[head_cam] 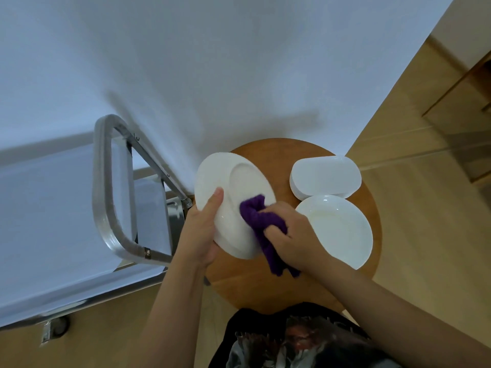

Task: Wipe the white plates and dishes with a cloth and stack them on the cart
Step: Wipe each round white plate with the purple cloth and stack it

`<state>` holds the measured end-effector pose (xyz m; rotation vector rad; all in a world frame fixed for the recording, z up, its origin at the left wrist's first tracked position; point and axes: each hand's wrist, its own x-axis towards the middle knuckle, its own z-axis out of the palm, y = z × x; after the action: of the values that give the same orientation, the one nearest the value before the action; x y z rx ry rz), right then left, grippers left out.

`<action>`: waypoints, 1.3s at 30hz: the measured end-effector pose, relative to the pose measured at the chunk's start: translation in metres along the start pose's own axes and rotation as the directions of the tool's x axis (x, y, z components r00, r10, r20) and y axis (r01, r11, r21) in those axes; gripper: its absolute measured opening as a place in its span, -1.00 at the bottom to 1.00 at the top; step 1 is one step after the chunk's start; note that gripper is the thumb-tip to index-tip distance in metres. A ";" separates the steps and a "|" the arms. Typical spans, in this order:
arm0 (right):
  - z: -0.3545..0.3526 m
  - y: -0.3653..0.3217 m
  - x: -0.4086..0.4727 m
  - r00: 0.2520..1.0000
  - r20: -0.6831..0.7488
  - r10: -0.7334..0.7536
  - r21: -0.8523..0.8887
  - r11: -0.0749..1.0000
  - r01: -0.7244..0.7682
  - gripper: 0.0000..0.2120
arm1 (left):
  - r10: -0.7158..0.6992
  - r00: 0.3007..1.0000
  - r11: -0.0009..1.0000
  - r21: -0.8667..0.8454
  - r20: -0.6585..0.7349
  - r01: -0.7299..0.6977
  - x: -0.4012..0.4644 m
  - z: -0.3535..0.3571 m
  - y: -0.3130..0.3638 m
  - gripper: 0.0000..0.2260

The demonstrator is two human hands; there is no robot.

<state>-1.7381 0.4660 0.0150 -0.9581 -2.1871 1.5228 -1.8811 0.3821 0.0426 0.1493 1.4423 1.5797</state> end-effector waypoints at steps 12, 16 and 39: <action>-0.006 0.050 -0.005 0.696 -0.228 0.681 0.566 0.674 -0.474 -0.90 | 0.060 0.945 -0.254 0.921 0.321 -0.296 0.093 -0.022 -0.088 -0.51; -0.002 0.061 0.006 0.630 -0.273 0.727 0.593 0.643 -0.484 -0.89 | -0.061 0.921 -0.415 0.829 0.386 -0.375 0.120 -0.027 -0.120 -0.52; 0.021 0.099 0.048 0.733 -0.345 0.587 0.311 0.808 -0.501 -0.85 | -0.205 0.954 -0.477 0.829 0.220 -0.294 0.163 -0.049 -0.174 -0.37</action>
<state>-1.7514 0.5040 -0.0891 -1.7859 -1.4700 1.5203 -1.9045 0.4333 -0.1944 1.5365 2.1157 -0.4845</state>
